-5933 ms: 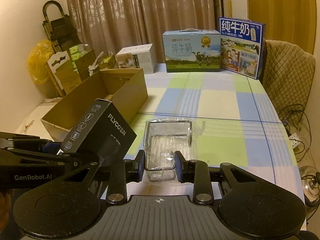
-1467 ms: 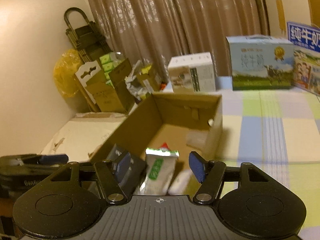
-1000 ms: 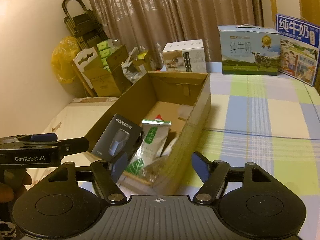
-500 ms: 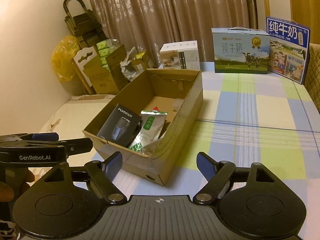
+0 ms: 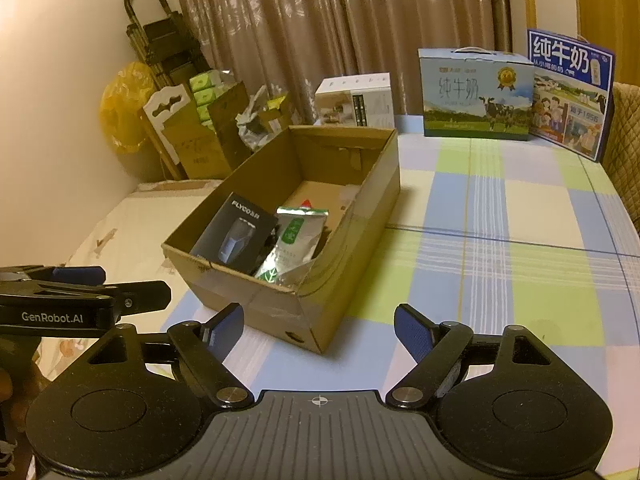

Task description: Organize objects

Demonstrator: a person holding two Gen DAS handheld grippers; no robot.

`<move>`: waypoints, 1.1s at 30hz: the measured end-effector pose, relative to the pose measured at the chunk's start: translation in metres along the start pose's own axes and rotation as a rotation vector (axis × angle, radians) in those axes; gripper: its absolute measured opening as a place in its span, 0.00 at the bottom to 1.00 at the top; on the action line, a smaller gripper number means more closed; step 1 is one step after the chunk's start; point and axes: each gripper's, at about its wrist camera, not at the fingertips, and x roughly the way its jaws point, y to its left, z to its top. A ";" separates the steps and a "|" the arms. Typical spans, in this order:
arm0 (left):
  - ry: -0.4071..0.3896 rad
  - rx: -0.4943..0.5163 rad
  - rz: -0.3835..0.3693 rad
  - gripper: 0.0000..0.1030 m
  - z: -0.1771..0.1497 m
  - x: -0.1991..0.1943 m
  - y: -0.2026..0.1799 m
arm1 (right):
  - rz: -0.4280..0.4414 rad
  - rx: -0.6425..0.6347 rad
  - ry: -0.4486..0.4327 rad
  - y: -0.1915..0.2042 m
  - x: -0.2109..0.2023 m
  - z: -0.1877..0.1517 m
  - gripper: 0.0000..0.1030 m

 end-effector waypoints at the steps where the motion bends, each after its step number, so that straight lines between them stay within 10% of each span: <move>1: 0.003 0.006 0.006 0.99 0.000 0.000 -0.001 | 0.000 0.000 0.001 0.001 0.000 -0.001 0.77; 33: 0.010 0.018 0.023 0.99 -0.008 0.002 0.001 | -0.031 0.017 0.022 -0.003 0.012 -0.003 0.77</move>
